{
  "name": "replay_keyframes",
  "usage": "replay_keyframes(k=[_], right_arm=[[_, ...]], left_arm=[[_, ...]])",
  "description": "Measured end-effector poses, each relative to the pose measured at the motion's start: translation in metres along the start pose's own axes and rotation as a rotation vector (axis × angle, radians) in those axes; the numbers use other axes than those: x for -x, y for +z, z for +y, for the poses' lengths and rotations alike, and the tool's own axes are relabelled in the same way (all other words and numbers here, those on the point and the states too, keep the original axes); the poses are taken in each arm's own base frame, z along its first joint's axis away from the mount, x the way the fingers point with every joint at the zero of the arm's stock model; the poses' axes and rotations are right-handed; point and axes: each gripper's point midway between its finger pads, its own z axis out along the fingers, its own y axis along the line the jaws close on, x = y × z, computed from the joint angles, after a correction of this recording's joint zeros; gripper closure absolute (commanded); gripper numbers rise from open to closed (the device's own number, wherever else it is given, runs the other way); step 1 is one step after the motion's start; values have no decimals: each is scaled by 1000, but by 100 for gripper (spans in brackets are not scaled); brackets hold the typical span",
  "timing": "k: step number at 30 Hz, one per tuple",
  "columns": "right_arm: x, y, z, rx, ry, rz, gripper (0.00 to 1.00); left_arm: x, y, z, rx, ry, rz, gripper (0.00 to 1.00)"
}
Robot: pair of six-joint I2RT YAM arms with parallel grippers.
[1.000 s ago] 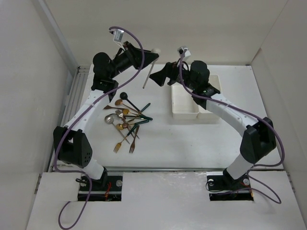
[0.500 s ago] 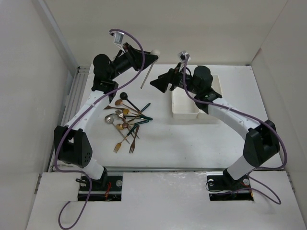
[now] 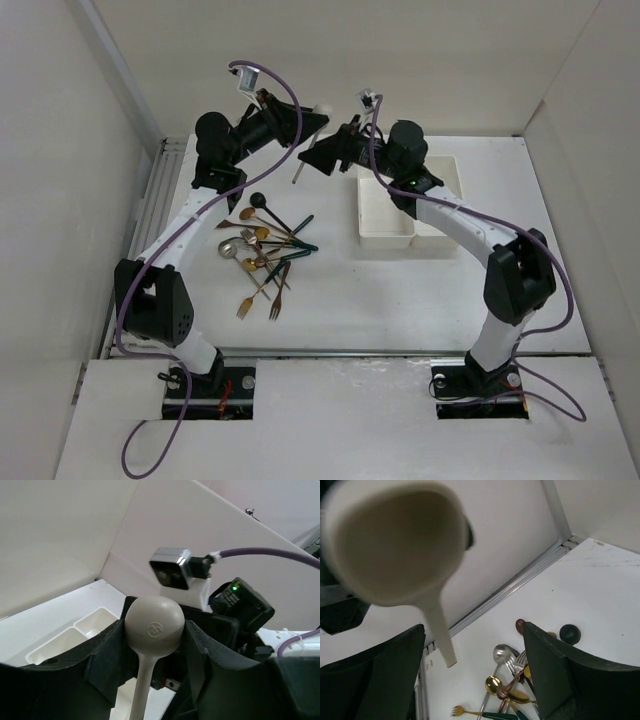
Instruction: Sort the eating utensils into containers
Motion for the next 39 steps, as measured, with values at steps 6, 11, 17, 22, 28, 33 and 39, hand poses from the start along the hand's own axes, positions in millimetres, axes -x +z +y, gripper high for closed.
replay_keyframes(k=[6, 11, 17, 22, 28, 33, 39], right_arm=[[-13, 13, -10, 28, 60, 22, 81], [-10, 18, 3, 86, 66, 8, 100], [-17, 16, -6, 60, 97, 1, 100], [-6, -25, -86, -297, 127, -23, 100], [40, -162, -214, -1082, -14, 53, 100], [27, -253, -268, -1468, -74, 299, 100], [-68, -321, -302, -1593, 76, 639, 85]], left_arm=[[1, -1, 10, 21, 23, -6, 100], [3, -1, 18, 47, 23, -26, 100], [-6, -2, 25, 59, 45, -7, 0], [-20, -10, 51, 155, 115, 56, 0], [-22, -64, 153, 701, 356, 154, 0], [-32, -127, 195, 1035, 479, 311, 0], [-55, -160, 202, 1148, 442, 391, 0]])
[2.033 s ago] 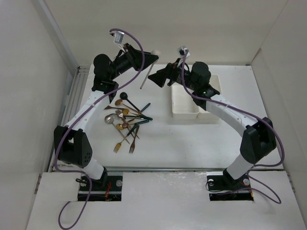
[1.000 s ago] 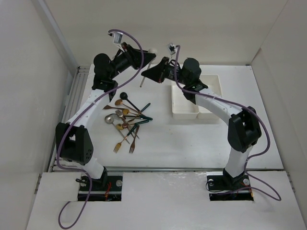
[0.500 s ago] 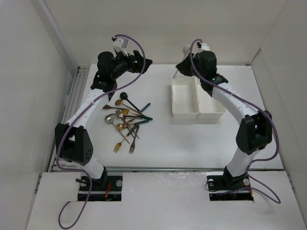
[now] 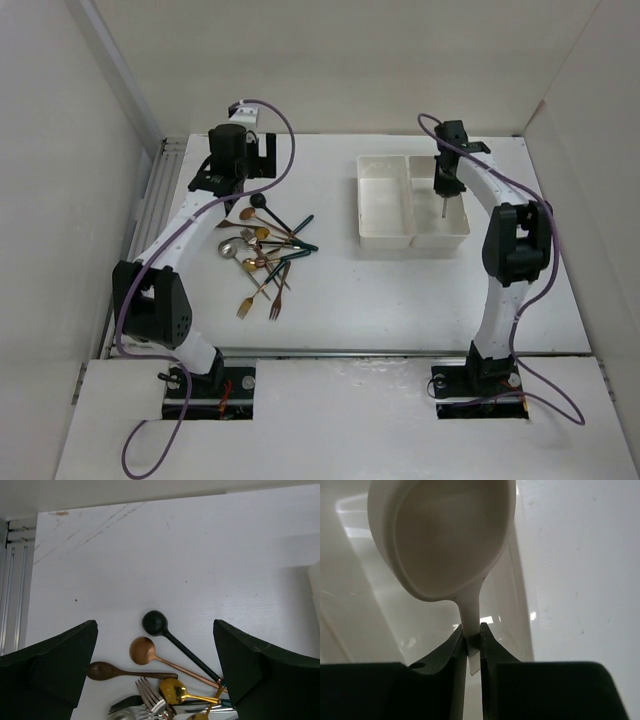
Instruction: Sort the eating utensils into containers
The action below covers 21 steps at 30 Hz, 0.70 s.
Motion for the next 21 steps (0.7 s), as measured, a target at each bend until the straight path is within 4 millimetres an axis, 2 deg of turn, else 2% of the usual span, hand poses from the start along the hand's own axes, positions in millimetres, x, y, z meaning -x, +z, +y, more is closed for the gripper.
replay_keyframes(k=[1, 3, 4, 6, 8, 9, 10, 13, 14, 19, 21], right_arm=[[-10, 4, -5, -5, -6, 33, 67], [-17, 7, -13, -15, -5, 61, 54], [-16, 7, -15, -12, -9, 60, 41], [-15, 5, -14, -2, -18, 57, 34], [-14, 1, -10, 14, -30, 53, 26], [-13, -2, -9, 21, -33, 47, 26], [-11, -6, -8, 27, -35, 39, 26], [1, -27, -8, 48, -25, -8, 26], [8, -41, -8, 62, -17, -38, 26], [31, -81, -6, 110, 15, -145, 26], [36, -94, 2, 134, 16, -185, 26]], left_arm=[[-4, -1, 1, 5, -5, 11, 0], [-11, -4, 1, 5, -12, 28, 0], [-13, -4, -1, -4, -11, 31, 0], [-19, -6, -4, -28, -6, 42, 0], [-26, -6, -9, -58, -1, 61, 9], [-31, -6, -11, -69, 0, 78, 13], [-37, -6, -13, -76, -2, 100, 23], [-60, 3, -18, -83, -26, 195, 30], [-69, 9, -20, -80, -39, 244, 36], [-113, 56, -40, -89, -148, 451, 36], [-136, 63, -45, -82, -183, 525, 36]])
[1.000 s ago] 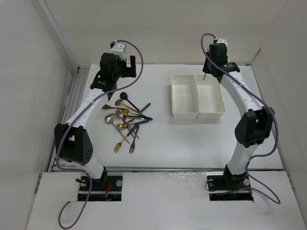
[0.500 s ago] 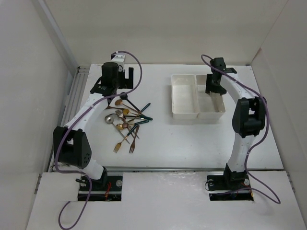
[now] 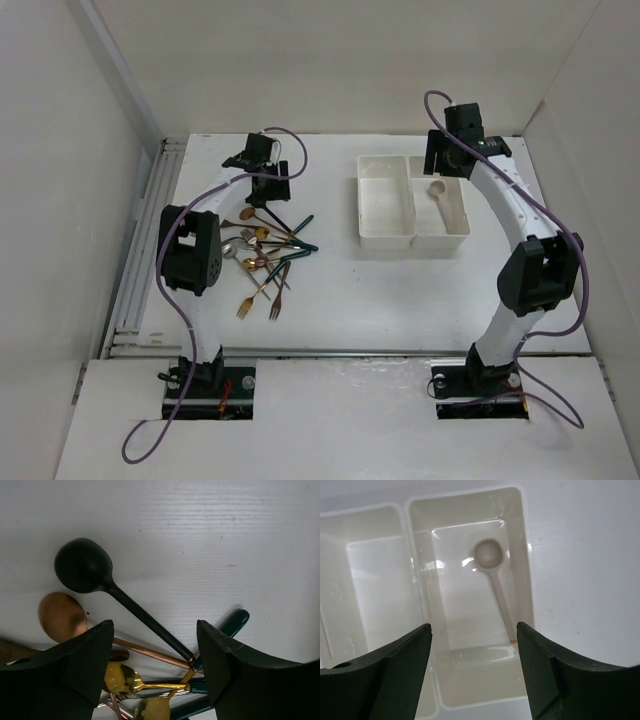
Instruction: Sort the eating utensils into containers
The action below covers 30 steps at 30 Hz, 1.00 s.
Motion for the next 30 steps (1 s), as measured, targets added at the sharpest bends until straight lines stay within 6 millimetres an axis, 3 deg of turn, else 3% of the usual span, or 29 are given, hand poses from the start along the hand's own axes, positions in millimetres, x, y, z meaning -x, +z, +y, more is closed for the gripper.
replay_keyframes(k=[3, 7, 12, 15, 22, 30], right_arm=[[-5, -6, 13, 26, -17, -9, 26], [-21, -2, 20, 29, -40, 26, 26], [-35, 4, 15, 5, -52, 57, 26], [-35, 4, 14, 3, -53, 56, 26], [-33, 2, 14, 5, -54, 49, 26], [-30, -2, 13, 5, -41, 39, 26]], left_arm=[[-15, 11, 0, 26, -37, 60, 34], [3, 16, 2, 102, -64, 15, 20], [20, 15, 17, 187, -100, -39, 18], [25, 27, 32, 237, -119, -46, 20], [1, 57, 55, 299, -125, 29, 20], [-6, 65, 64, 254, -185, 72, 43]])
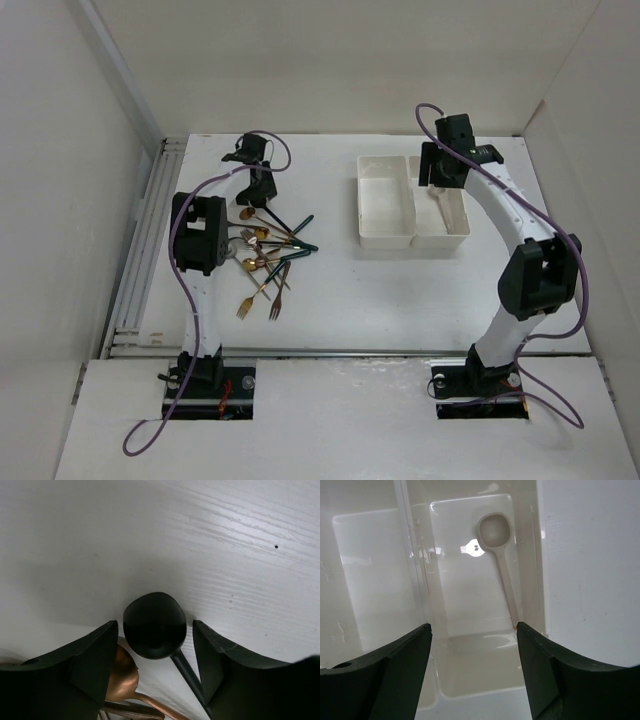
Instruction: Sort the eating utensils into containers
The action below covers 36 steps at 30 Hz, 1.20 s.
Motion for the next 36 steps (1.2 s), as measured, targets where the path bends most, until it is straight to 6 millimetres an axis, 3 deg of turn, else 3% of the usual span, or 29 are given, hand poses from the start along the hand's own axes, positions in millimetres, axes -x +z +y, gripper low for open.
replay_keyframes(k=[5, 8, 9, 13, 16, 25, 28, 30, 33, 34, 36], right_arm=[[5, -7, -2, -5, 24, -21, 26], [6, -8, -2, -7, 28, -25, 26], [6, -8, -2, -8, 28, -25, 26], [7, -9, -4, -18, 32, -29, 26], [9, -11, -5, -21, 35, -37, 26], [22, -35, -1, 6, 43, -98, 26], [25, -44, 21, 60, -7, -126, 25], [26, -54, 49, 133, -67, -154, 23], [22, -75, 108, 296, -187, -201, 19], [20, -84, 130, 366, -221, -215, 13], [19, -104, 174, 525, -275, -249, 13]], left_arm=[[5, 2, 7, -32, -33, 10, 49], [9, 3, 8, -55, -48, 8, 64], [10, 3, 8, -62, -51, 7, 74], [12, 4, 7, -82, -58, 6, 78], [13, 4, 5, -96, -61, 5, 100], [16, 1, -2, -129, -59, 4, 100], [28, -7, -9, -162, -47, -12, 100], [46, -18, -20, -199, -28, -52, 100], [67, -40, -34, -262, 15, -116, 100], [71, -50, -40, -288, 35, -132, 100], [76, -73, -54, -348, 77, -161, 100]])
